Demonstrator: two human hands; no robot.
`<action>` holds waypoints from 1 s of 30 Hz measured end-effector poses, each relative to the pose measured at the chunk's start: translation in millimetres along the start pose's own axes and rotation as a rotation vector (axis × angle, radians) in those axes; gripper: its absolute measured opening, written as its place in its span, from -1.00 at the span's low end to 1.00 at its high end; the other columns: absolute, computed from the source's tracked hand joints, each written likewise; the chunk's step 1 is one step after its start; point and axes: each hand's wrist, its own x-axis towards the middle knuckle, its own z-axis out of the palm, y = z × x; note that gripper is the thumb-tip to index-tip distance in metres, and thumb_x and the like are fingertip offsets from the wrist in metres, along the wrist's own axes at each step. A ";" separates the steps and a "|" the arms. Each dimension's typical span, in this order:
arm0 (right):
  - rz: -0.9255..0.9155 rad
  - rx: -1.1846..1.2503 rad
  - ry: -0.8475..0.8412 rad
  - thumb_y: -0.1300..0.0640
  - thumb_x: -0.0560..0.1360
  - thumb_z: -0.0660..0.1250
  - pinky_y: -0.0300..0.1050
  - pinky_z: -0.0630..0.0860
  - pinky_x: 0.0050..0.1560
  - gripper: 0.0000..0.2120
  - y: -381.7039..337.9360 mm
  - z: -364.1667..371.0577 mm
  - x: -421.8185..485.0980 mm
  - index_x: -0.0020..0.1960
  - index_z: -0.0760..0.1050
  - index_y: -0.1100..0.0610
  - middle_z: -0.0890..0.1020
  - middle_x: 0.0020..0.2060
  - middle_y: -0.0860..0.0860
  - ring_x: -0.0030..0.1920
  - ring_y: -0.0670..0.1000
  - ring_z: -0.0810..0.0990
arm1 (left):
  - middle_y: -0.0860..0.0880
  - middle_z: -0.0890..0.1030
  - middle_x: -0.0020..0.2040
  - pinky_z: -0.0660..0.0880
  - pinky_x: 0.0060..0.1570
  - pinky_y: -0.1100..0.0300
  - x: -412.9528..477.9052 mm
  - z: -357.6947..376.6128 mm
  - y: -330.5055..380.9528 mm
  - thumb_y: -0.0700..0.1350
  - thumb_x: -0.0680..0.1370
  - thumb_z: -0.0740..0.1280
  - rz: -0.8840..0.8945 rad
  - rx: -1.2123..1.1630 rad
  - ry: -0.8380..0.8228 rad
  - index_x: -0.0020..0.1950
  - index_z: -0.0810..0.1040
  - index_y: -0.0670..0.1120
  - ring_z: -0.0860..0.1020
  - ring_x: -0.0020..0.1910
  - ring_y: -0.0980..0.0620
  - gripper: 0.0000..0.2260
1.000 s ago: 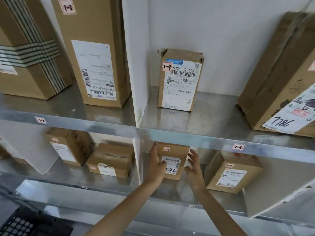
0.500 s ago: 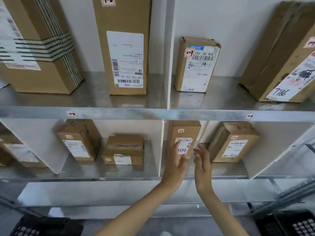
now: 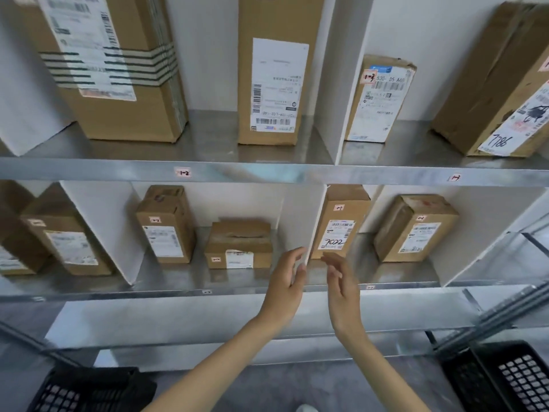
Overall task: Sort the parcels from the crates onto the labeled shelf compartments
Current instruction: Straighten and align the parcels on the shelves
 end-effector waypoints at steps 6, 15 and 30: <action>0.057 -0.033 -0.226 0.43 0.55 0.11 -0.41 0.42 -0.01 -0.60 9.2 60.1 -17.3 0.01 0.52 -0.04 0.64 -0.02 -0.05 0.00 -0.17 0.58 | 0.07 0.50 0.23 0.37 0.27 0.30 -13.3 -46.2 -28.0 -0.23 0.61 0.18 -0.044 0.055 0.053 0.20 0.42 0.10 0.46 0.24 0.15 -0.73; 0.346 -0.199 -0.281 0.28 0.59 0.12 -0.33 0.32 0.06 -0.62 37.1 123.1 44.5 0.39 0.34 0.17 0.46 0.11 0.07 0.12 0.04 0.45 | -0.08 0.44 0.33 0.30 0.28 0.23 35.8 -98.3 -70.7 -0.36 0.52 0.19 -0.221 0.226 0.231 0.35 0.38 -0.15 0.39 0.31 -0.02 -0.59; 0.514 -0.105 -0.343 0.15 0.63 0.12 -0.57 0.37 -0.19 -0.71 71.0 133.6 70.8 0.33 0.39 0.09 0.53 0.02 -0.15 -0.06 -0.21 0.48 | -0.14 0.52 0.20 0.55 -0.06 0.31 68.4 -118.3 -126.9 -0.37 0.53 0.21 -0.426 0.123 0.357 0.39 0.32 -0.07 0.53 0.16 -0.12 -0.55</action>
